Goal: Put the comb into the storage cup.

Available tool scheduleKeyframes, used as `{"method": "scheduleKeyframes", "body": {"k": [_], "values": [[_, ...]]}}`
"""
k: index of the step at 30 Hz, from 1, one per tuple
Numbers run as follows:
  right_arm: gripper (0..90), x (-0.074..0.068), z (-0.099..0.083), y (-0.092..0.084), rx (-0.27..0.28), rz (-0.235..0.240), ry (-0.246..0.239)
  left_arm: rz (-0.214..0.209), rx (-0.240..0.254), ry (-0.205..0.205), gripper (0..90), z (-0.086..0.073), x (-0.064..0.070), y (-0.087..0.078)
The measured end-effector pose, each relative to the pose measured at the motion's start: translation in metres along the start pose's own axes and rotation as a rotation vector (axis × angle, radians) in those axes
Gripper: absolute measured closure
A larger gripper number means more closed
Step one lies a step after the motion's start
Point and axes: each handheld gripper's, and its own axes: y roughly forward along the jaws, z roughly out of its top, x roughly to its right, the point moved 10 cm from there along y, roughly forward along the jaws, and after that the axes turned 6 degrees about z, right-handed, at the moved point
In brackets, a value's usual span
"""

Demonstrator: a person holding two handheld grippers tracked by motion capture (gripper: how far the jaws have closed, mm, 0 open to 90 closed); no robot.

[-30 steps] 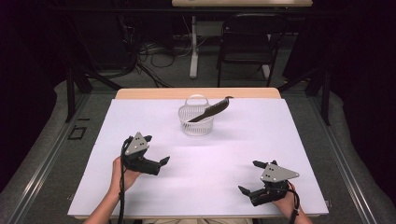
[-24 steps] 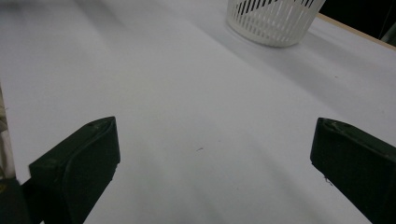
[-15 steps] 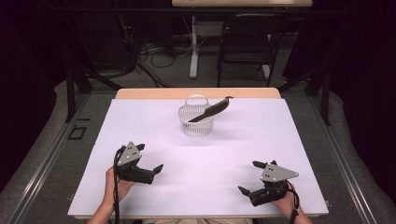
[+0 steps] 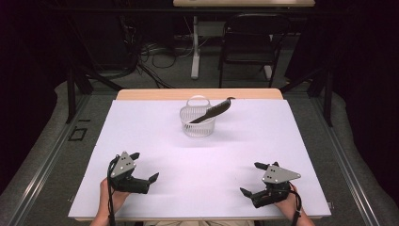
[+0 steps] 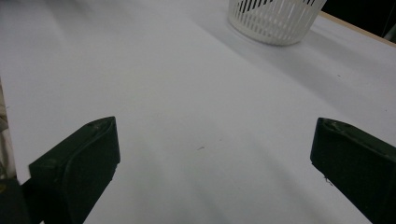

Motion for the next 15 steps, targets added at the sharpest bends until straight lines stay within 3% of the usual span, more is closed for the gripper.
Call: {"method": "scheduleKeyframes", "body": {"k": [15], "values": [[1.1, 0.002, -0.001, 0.001, -0.007, -0.002, 0.004, 0.003, -0.024, -0.004, 0.0, -0.017, 0.009, -0.01]]}}
